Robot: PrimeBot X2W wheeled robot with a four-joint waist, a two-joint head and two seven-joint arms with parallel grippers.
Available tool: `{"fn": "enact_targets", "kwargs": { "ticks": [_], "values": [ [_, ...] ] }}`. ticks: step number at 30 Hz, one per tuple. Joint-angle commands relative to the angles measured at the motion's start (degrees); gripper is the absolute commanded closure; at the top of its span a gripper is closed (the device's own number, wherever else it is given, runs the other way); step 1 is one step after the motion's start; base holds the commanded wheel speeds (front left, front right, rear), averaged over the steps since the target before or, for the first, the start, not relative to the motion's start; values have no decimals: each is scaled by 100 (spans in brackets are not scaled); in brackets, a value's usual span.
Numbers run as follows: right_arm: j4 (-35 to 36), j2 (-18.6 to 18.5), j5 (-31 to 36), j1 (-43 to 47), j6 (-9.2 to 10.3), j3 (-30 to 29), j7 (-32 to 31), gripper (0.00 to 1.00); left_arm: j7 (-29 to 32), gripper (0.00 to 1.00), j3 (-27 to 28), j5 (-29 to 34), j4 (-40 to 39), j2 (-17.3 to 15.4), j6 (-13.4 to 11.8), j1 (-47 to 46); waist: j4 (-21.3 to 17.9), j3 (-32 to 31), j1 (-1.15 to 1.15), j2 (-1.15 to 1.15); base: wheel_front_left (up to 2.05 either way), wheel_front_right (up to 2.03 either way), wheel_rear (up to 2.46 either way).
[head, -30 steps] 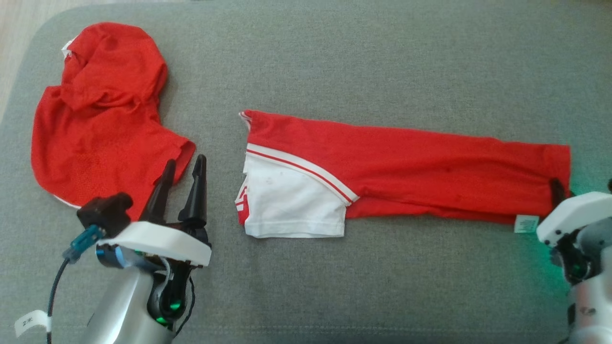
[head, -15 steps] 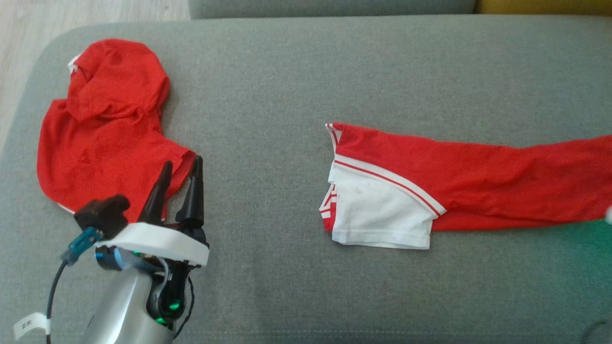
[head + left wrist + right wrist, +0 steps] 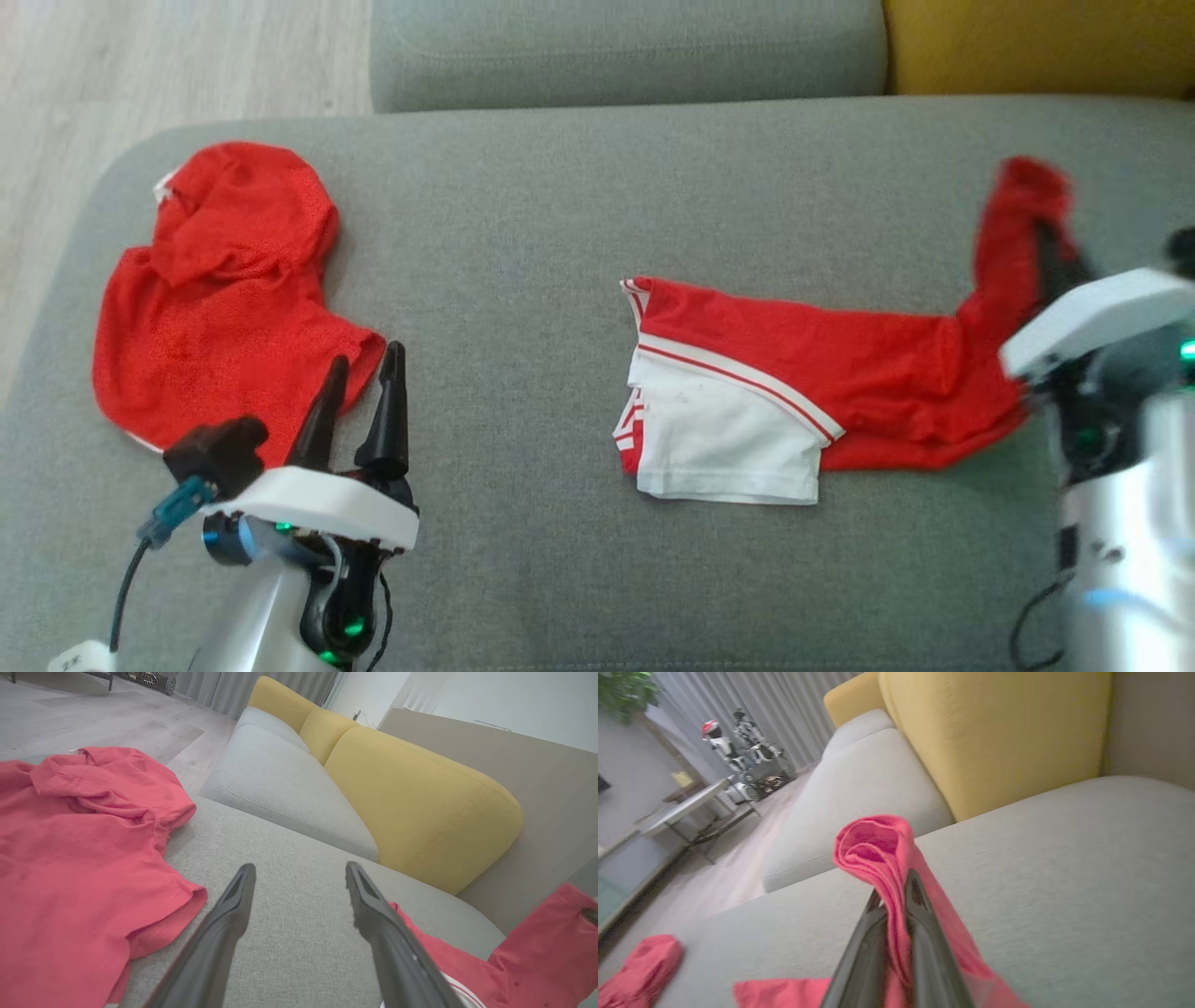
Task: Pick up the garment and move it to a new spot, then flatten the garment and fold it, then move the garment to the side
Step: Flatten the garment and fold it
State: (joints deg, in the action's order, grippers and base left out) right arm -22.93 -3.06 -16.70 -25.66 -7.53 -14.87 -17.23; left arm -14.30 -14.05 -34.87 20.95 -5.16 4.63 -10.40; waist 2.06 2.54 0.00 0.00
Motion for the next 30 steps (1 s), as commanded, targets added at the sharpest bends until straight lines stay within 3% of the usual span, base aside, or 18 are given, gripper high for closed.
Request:
{"fn": "enact_targets", "kwargs": {
  "ticks": [1,7,11,20,26,28,30],
  "values": [
    [315,15,-411,45,4,472,-32,100,-70,0,240,48,-159,-37,26,-125,20,-74,0,0,0,0,0],
    [476,17,-1309,397,4,1461,58,100,-70,0,249,30,-170,-28,16,-68,60,-106,0,0,0,0,0],
    [314,17,-1875,471,4,2162,484,100,-70,0,232,27,-164,-22,16,-55,93,-53,0,0,0,0,0],
    [-884,18,-3045,142,4,3871,1785,100,-63,0,109,-15,-71,33,44,-170,256,142,0,0,0,0,0],
    [-1716,18,-3810,-363,4,4701,2700,100,-65,0,53,-33,36,60,70,-244,361,250,0,0,0,0,0],
    [-1900,18,-4185,-505,4,4908,2895,0,-65,0,56,-42,68,64,80,-263,375,270,0,0,0,0,0],
    [-1958,18,-4636,-626,4,5126,3018,0,-66,0,66,-46,103,66,91,-267,374,272,0,0,0,0,0]
  ]
}}
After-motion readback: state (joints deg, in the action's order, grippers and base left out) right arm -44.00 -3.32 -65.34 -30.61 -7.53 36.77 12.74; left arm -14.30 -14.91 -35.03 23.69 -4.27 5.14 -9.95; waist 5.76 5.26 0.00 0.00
